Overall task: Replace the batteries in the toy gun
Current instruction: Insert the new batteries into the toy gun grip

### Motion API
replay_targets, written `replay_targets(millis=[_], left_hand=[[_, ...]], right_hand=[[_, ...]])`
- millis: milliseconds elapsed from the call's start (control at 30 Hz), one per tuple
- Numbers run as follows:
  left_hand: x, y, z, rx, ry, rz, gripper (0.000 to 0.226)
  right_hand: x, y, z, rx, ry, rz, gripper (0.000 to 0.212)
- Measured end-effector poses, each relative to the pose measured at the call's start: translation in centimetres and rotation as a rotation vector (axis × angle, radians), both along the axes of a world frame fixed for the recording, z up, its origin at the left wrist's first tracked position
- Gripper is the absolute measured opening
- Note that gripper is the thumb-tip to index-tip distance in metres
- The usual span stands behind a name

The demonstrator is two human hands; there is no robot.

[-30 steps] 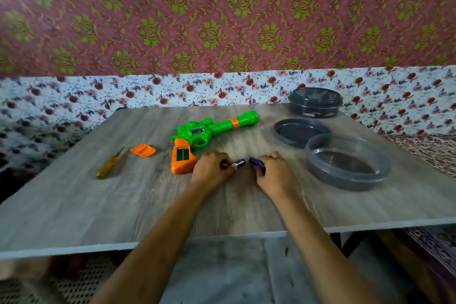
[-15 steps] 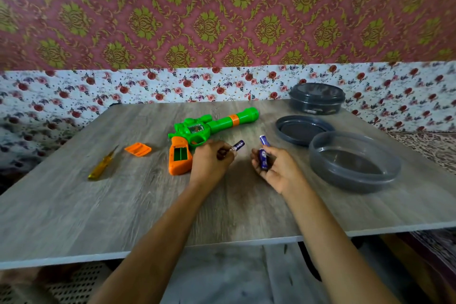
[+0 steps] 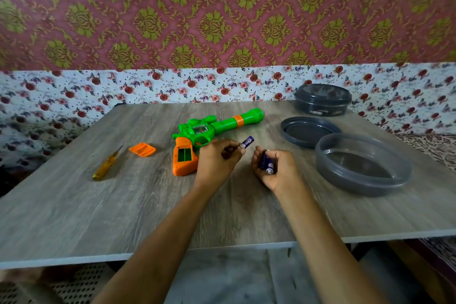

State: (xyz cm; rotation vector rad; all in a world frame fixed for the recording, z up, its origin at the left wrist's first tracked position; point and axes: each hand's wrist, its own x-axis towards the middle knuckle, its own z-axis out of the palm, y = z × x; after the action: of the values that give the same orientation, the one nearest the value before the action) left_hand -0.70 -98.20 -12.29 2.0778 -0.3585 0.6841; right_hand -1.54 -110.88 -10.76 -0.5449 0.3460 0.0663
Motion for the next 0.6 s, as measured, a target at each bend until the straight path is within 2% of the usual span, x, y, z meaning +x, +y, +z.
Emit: replay_targets(millis=[100,200,367,467,600], left_hand=[[-0.2,-0.2,0.0,-0.059,0.006,-0.026,0.015],[-0.2,-0.4,-0.1,-0.048,-0.003,-0.033,0.013],[0.2,-0.3,-0.5,0.016,0.008,-0.071,0.016],[0.2,-0.2,-0.6,0.016,-0.003,-0.113,0.016],[0.0,0.1,-0.1,-0.097,0.024,-0.123,0.011]], right_hand=[[0.4,-0.1,0.1,0.028,-0.006,-0.039,0.016],[0.5,0.1,-0.1,0.009,-0.023,0.035,0.016],[1.0,0.8,-0.5,-0.135,-0.079,0.179,0.025],[1.2,0.7,-0.9,-0.165,-0.090,0.152,0.024],[0.9,0.7,-0.8,-0.227,-0.138,0.091,0.019]])
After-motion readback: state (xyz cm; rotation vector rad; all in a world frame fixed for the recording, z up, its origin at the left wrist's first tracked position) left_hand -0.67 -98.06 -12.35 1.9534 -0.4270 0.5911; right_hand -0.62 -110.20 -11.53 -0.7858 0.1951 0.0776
